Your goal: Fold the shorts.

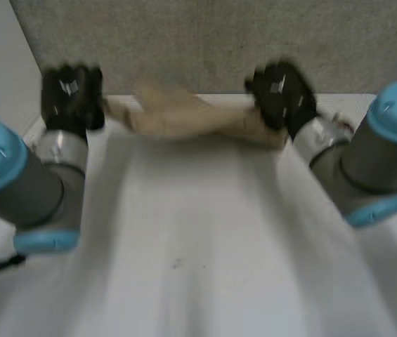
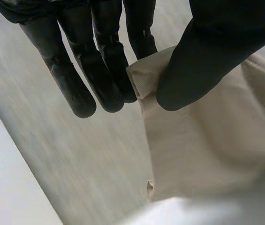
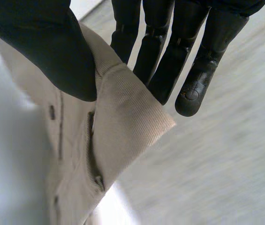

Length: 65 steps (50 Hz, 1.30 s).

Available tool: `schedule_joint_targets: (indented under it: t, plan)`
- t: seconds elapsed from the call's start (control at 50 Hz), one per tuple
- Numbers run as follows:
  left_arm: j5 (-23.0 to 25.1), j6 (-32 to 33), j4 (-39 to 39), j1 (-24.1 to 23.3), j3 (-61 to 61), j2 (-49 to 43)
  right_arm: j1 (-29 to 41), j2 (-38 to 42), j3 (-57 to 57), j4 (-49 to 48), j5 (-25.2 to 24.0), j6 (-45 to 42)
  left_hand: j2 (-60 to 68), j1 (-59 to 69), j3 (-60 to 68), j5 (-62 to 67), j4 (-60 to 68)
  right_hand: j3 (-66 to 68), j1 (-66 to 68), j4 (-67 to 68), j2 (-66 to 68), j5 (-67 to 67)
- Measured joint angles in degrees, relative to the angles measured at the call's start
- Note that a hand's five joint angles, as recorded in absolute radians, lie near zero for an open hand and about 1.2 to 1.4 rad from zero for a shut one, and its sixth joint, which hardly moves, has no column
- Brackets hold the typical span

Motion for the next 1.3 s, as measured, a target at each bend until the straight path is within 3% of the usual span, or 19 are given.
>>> schedule_joint_targets:
  t: [0.12,0.42,0.56,0.7,0.78,0.94,1.04,1.16,1.3]
  plan:
    - [0.15,0.36,-2.96,-0.07,-6.78,-2.04,0.03,2.4,5.67,6.62,-1.81,-1.76,0.04,0.0,0.0,0.0,0.0,0.0,0.0,0.0,0.0,0.0]
    - [0.33,2.85,-33.2,-0.3,-13.19,1.25,-2.78,-2.34,12.17,31.37,0.71,-5.62,0.04,0.0,0.0,0.0,0.19,0.0,0.0,0.0,0.0,0.0]
    - [1.18,3.08,-42.16,-1.03,-16.12,6.28,-3.91,-5.41,14.41,38.18,3.54,-6.99,0.04,0.0,0.0,0.0,0.19,0.0,0.0,0.0,0.0,0.0]
    - [8.17,4.59,-59.29,-5.28,-20.27,13.53,-6.22,-12.72,22.85,55.0,5.04,-19.84,0.04,0.0,0.0,0.0,0.2,0.0,0.0,0.0,0.0,0.0]
    - [11.14,5.87,-63.11,-5.65,-19.79,16.2,-7.34,-15.79,24.81,58.82,3.99,-23.56,0.04,0.0,0.0,0.0,0.2,0.0,0.0,0.0,0.0,0.0]
    - [12.7,8.93,-58.18,-2.96,-11.94,16.33,-9.39,-17.15,20.34,57.26,0.33,-21.01,0.05,0.0,0.0,0.0,0.2,0.0,0.0,0.0,0.0,0.0]
    - [11.82,9.82,-46.84,-2.02,-1.26,8.97,-10.02,-12.94,12.38,49.5,-0.25,-11.83,0.05,0.0,0.02,0.0,0.21,0.0,0.0,0.0,0.0,0.0]
    - [8.52,9.94,-33.87,-3.33,14.75,-5.77,-9.69,-6.45,4.33,39.63,3.8,-5.23,0.05,0.0,0.03,0.0,0.22,0.0,0.0,0.0,0.0,0.0]
    - [3.51,11.39,-21.87,-6.44,32.82,-23.68,-9.46,1.6,-2.19,25.46,10.11,-4.34,0.05,0.0,0.04,0.0,0.22,0.0,0.0,0.0,0.0,0.02]
